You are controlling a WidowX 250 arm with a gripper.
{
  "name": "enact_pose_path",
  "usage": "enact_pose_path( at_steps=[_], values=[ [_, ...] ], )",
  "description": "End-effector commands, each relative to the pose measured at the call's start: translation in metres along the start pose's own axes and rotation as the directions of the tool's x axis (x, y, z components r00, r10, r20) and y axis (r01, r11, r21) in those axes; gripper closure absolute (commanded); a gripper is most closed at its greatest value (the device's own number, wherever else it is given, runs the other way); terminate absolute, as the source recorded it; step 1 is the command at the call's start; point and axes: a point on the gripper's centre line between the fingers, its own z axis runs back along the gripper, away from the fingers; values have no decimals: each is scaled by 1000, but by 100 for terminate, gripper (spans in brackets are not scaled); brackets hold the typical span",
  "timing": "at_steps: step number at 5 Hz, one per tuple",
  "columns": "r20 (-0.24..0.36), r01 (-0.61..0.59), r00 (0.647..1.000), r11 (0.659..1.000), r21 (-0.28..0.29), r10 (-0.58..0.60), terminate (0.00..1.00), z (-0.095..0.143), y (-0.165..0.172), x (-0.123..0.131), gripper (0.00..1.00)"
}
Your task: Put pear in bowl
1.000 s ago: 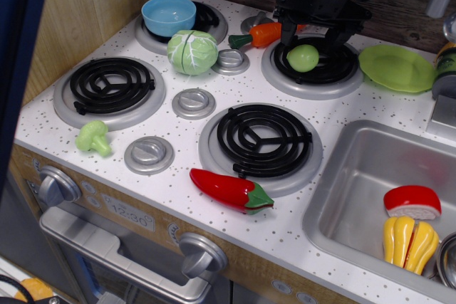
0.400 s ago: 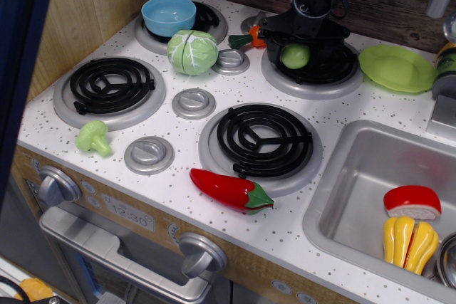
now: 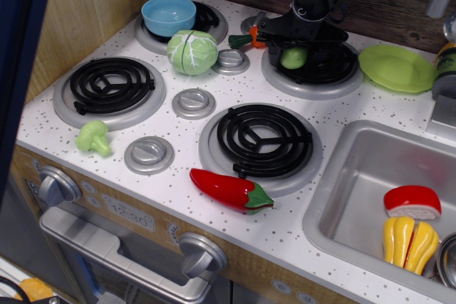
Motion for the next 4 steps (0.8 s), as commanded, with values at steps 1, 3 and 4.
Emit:
enact_pose_path(
  at_steps=[1,3,4],
  values=[
    [158,-23,987,995,94,8,0,55,39,39,100],
    [233,36,969,985,171,-76,0,75,90,65,100],
    [249,77,961,980,186,-122,0,72,113,71,100]
  ],
)
